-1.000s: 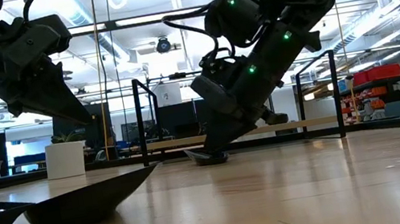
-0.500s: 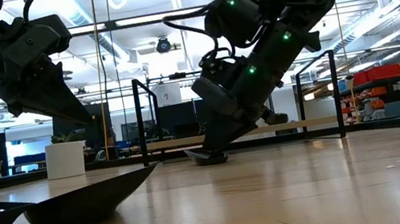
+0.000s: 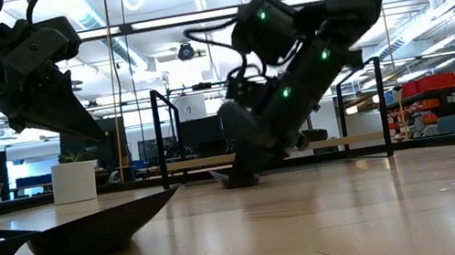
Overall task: Pick & Place Mini shaped plates
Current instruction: Stack the black teardrop shaped bowl on top of the other black teardrop shaped bowl on the shelf
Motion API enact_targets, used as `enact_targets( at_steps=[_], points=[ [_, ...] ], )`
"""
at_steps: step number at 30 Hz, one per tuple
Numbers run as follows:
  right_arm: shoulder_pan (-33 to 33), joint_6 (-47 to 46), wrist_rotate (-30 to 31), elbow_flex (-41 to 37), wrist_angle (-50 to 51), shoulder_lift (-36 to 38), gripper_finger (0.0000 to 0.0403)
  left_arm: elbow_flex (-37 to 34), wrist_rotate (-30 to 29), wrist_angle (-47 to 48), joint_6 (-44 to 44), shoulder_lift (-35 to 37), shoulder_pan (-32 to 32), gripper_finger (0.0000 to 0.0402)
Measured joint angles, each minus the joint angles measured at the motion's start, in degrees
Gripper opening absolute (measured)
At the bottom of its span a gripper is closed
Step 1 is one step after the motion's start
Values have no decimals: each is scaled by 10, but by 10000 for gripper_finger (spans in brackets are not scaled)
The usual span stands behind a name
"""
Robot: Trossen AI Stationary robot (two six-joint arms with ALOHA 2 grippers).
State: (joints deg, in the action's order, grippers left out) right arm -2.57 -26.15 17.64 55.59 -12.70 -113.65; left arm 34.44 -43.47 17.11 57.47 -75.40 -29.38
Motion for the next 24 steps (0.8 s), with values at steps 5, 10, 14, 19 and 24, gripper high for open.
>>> enact_targets(
  at_steps=[5, 10, 14, 19, 24],
  points=[
    [0, 9, 5, 0, -35, -21, 81, 0, 0, -1, 0, 0, 0, 16],
    [-2, 17, 24, 0, -49, -19, 77, 0, 2, -1, 0, 0, 0, 16],
    [-1, 28, 29, 0, -57, -16, 64, 0, 2, -1, 0, 0, 0, 16],
    [-2, 31, 29, 0, -57, -16, 39, 0, 2, -1, 0, 0, 0, 16],
    [-4, 33, 51, 0, -61, -16, 16, 0, 2, -1, 0, 0, 0, 16]
  ],
)
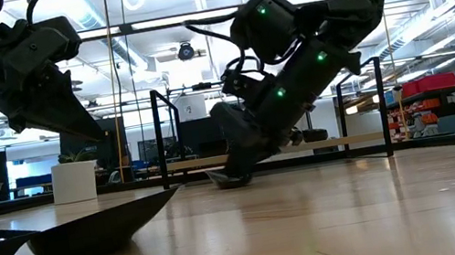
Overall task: Pick & Place Mini shaped plates
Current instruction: Stack the black teardrop shaped bowl on top of the other black teardrop shaped bowl on the shelf
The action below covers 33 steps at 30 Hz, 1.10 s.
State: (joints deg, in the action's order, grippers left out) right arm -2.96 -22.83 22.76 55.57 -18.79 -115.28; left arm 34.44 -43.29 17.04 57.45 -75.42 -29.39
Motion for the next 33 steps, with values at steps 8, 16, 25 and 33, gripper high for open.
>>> enact_targets(
  at_steps=[8, 16, 25, 33],
  points=[
    [-14, -4, 16, -1, -15, 17, 5, 0, 0, 0, 0, 0, 0, 16],
    [-15, -26, 104, 0, 98, 171, 2, 0, -1, 0, 0, 0, 0, 16],
    [110, -29, 200, 0, 298, 289, 2, 0, -5, -1, -1, 0, 0, 16],
    [233, -10, 197, 0, 348, 250, 2, 0, -6, -2, -2, 0, 0, 16]
  ],
)
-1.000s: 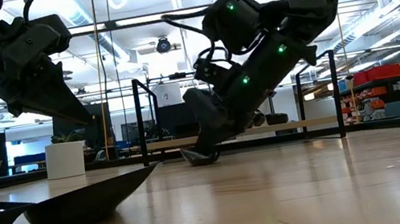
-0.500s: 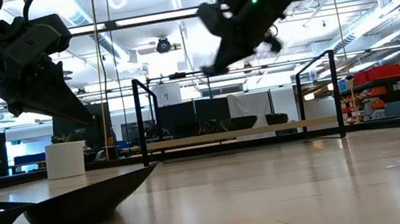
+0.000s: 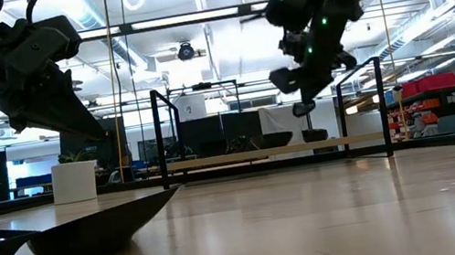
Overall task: Pick & Place Mini shaped plates
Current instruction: Stack the black teardrop shaped bowl on top of the other black teardrop shaped bowl on the shelf
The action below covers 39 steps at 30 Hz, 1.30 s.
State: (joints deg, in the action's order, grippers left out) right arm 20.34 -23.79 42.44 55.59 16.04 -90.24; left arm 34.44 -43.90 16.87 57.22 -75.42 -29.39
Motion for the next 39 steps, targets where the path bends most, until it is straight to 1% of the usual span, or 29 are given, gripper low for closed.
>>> enact_targets(
  at_steps=[4, 10, 19, 23, 28, 31, 33, 36, 39],
  points=[
    [26, -3, -3, 0, -1, -15, 2, 0, 0, 0, 0, 0, 0, 16],
    [49, -12, -35, 0, 7, -35, 2, 0, 1, 0, 3, 0, 0, 16],
    [52, -28, -42, 0, 21, -51, 27, 0, 2, 0, 3, 0, 0, 16],
    [52, -25, -44, 0, 15, -51, 55, 0, 2, -1, 3, 0, 0, 16],
    [49, 12, -47, 0, -7, -50, 117, 0, 2, -1, 2, 0, 0, 16],
    [43, 32, -69, 0, -10, -38, 144, 0, 2, -1, 2, 0, 0, 16],
    [40, 33, -92, 0, -9, -28, 151, 0, 2, -1, 2, 0, 0, 16],
    [39, 22, -150, 0, -1, -11, 143, 0, 2, -1, 2, 0, 0, 16],
    [40, 2, -212, 0, 18, 1, 115, 0, 1, -1, 2, 0, 0, 16]
  ],
)
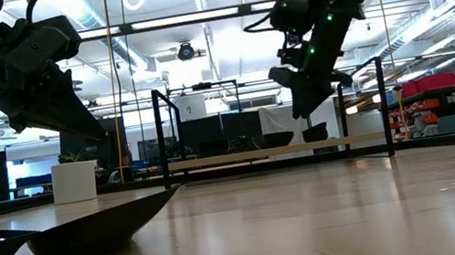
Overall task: Pick & Place Mini shaped plates
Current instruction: Stack the black teardrop shaped bowl on top of the other black teardrop shaped bowl on the shelf
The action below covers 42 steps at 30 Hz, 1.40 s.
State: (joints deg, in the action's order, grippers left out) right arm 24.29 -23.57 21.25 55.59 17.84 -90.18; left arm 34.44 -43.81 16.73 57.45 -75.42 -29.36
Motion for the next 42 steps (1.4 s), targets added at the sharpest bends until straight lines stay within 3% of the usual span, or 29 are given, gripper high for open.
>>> enact_targets(
  at_steps=[4, 9, 20, 26, 32, 42],
  points=[
    [0, -11, -55, 0, 39, 1, 64, 0, -1, 0, 0, 0, 0, 16],
    [0, -21, -23, 0, 79, -5, 7, 0, -1, 0, 0, 0, 0, 16],
    [5, 2, -6, 0, 61, -7, 3, 0, -8, 0, -2, 0, 0, 16],
    [6, -30, 51, 0, 90, 3, 4, 0, -8, 0, -2, 0, 0, 16],
    [14, -53, 67, 0, 123, 3, 2, 0, -8, 0, -2, 0, 0, 16],
    [19, -58, 47, 0, 117, -39, 2, 0, -8, 0, -1, 0, 0, 16]
  ],
)
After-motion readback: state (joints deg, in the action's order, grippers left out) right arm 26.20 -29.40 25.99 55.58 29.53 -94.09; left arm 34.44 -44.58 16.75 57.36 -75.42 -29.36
